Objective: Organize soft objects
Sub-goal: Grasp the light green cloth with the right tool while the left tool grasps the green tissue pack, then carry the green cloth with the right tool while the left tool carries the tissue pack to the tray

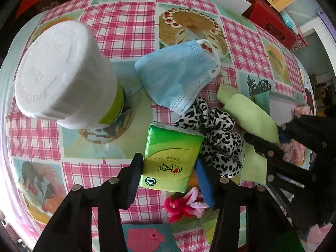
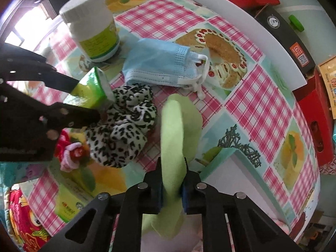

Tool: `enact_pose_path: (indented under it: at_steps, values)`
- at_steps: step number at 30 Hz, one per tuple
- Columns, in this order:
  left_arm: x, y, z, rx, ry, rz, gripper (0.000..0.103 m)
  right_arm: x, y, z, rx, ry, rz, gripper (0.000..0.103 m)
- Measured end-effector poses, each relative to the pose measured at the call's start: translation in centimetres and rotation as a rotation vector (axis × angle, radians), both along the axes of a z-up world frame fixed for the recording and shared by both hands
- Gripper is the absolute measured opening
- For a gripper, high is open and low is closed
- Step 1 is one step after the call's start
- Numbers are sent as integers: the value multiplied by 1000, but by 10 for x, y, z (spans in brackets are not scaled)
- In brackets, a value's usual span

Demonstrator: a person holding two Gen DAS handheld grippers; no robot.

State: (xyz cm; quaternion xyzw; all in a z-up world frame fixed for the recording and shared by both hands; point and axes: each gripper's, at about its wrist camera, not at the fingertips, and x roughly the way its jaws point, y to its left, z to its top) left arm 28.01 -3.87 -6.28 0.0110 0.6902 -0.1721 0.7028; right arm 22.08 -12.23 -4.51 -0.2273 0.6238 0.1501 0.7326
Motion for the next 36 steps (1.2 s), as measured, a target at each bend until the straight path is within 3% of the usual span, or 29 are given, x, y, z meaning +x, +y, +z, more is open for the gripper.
enact_pose_path:
  at_steps: [8, 14, 25, 32, 36]
  values:
    - [-11, 17, 11, 1, 6, 54, 51, -13, -1, 14, 40, 3, -26, 8]
    - [-23, 20, 32, -1, -10, 72, 51, -34, -6, 44, 84, -15, -53, 7]
    - [-60, 20, 122, 4, -118, 68, 51, -78, -17, 131, 114, -148, -82, 7]
    - [-94, -4, 181, -21, -195, 26, 51, -115, -40, 176, 92, -231, -137, 7]
    - [-112, -28, 200, -38, -226, -7, 51, -139, -62, 198, 79, -265, -188, 7]
